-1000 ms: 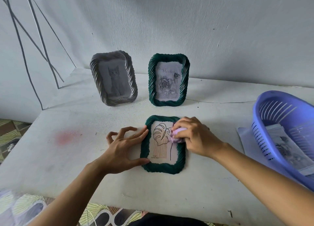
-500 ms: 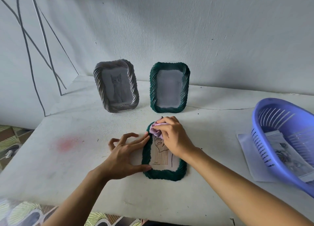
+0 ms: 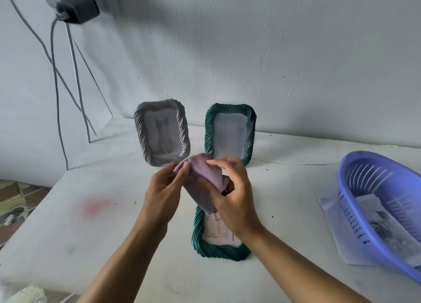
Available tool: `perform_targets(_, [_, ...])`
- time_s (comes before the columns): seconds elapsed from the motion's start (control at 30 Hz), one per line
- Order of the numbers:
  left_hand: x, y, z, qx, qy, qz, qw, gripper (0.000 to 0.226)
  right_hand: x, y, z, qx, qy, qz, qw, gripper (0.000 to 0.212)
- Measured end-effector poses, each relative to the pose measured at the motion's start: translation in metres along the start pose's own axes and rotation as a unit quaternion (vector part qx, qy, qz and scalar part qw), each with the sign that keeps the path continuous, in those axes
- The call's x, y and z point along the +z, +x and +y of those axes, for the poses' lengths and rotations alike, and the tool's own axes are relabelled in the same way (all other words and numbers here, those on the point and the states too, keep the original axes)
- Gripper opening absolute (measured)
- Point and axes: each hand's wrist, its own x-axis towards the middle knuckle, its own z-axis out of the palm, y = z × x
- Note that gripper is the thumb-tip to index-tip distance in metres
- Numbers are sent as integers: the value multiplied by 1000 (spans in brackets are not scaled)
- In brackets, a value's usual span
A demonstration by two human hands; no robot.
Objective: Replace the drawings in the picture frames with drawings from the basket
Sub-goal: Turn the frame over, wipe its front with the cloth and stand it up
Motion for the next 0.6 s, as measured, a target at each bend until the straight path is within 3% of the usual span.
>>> perform_targets(0.1, [-17,1,19,8,-12,-35,999,24,6,8,-19,123,116,-59,984,42])
perform_targets(0.17, [-34,3,30,22,21,-91,995,29,10,21,-25,220,236,-101,941,50])
perform_targets(0.27, [-61,8,40,27,81,-137,987,27,14,41,-24,268,303,-160,900,58])
perform_targets(0.33, [-77,10,42,20,119,-132,984,23,18,50,-25,232,271,-209,911,54])
perform_targets(0.43, [-94,9,35,20,161,-61,985,18,26,52,-25,194,211,-227,931,52])
perform_targets(0.5, [-98,4,29,-2,127,-25,992,18,34,45,-24,182,181,-206,944,48])
perform_targets(0.6, [-96,-4,10,-76,-4,-49,996,29,41,29,-17,166,121,-153,967,41])
